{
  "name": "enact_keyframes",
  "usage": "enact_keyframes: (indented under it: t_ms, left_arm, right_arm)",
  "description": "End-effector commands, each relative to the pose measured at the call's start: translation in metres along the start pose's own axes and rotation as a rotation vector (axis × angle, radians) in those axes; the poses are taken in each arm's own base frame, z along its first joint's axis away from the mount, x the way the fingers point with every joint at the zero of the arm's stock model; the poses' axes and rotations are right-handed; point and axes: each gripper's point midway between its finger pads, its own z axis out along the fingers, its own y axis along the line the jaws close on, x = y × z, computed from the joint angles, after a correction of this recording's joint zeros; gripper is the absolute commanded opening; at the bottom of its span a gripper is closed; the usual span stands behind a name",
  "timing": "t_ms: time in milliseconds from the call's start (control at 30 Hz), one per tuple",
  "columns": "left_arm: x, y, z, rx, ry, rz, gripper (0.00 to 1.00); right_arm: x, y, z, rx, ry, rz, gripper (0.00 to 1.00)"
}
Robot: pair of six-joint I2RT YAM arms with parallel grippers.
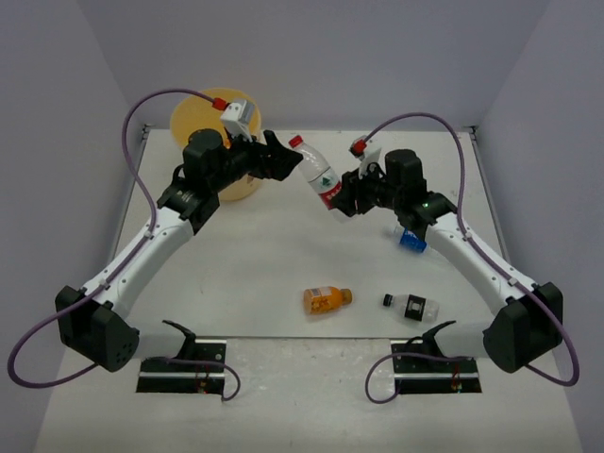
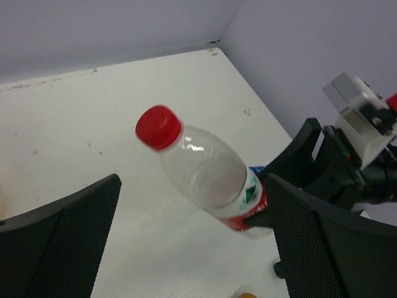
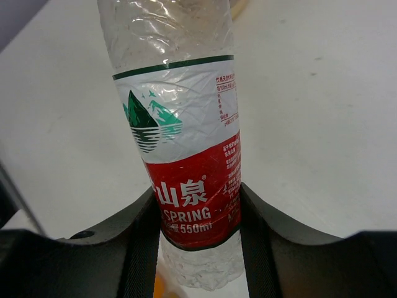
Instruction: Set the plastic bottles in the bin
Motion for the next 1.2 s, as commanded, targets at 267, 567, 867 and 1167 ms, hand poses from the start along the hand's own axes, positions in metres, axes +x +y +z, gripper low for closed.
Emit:
enact_keyframes:
  t_ms: [267,567,867,1167]
  left_arm:
    - [0.002,-0.009,0.019,0.045,-0.007,-0.036,0.6]
    - [0.001,-0.01,0.014,0.039,-0.012,-0.055,0.0]
    - [-0.074,0.036,0.002,-0.277,-0.173,0.07,0.0]
    - [-0.195,0.167,-0.059,-0.78,-0.524,0.026,0.0]
  right_arm:
    - [-0.053,0.116,-0.019,-0.414,-0.198,-0.03,0.01]
    - [-0.055,0.106,-0.016,-0.338,-0.205,0.041,0.48]
    - [-0.048,0.074,-0.033,-0.112,-0.203,0.107,0.99]
    - [-0.023,0.035,-0.051,0.109,-0.247,0.152,0.99]
